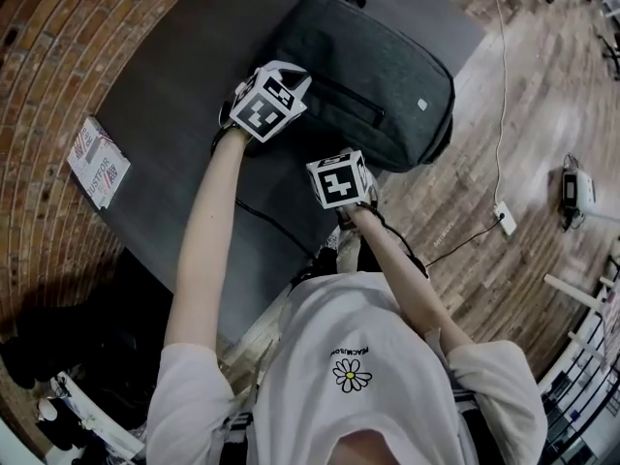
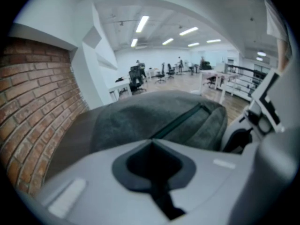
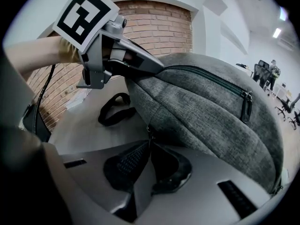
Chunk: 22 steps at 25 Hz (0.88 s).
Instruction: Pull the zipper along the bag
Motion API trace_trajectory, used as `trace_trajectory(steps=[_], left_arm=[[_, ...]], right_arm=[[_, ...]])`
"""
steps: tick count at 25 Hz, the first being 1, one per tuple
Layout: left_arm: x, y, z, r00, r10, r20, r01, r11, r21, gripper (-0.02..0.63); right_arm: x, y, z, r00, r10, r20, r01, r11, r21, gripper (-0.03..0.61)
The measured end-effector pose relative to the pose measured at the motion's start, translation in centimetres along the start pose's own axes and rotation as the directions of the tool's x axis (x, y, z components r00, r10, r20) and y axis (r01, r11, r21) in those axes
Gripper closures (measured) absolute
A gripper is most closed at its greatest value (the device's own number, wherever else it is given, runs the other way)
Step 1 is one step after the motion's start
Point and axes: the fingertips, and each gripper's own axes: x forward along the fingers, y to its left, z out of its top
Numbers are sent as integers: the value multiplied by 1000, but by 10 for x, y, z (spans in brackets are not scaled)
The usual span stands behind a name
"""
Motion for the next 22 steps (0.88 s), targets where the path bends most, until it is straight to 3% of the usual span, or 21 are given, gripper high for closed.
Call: trace_trajectory(steps=[5, 9, 11, 14, 18, 22], left_arm=[[-7, -1, 2, 996, 76, 56, -75, 997, -29, 612], [-34, 12, 16, 971, 206, 123, -183, 967, -177, 612], [-60, 20, 35, 933, 310, 184, -271, 939, -212, 612], [-105, 23, 64, 848, 472, 240, -413, 873, -258, 614], [-158, 1, 94, 733, 601, 319, -502, 794, -344, 614], [-195, -40, 109, 638, 674, 374, -544, 737, -400, 614]], right_arm=[[-12, 6, -1, 991, 132, 7, -132, 991, -15, 500], [-45, 1, 23, 982, 160, 100, -152, 984, -91, 482], [-68, -7, 40, 973, 161, 168, -142, 982, -121, 499], [-107, -17, 68, 937, 183, 298, -134, 975, -178, 558], [-155, -13, 100, 843, 259, 472, -150, 955, -255, 578], [-201, -19, 117, 734, 254, 630, -195, 967, -163, 578]])
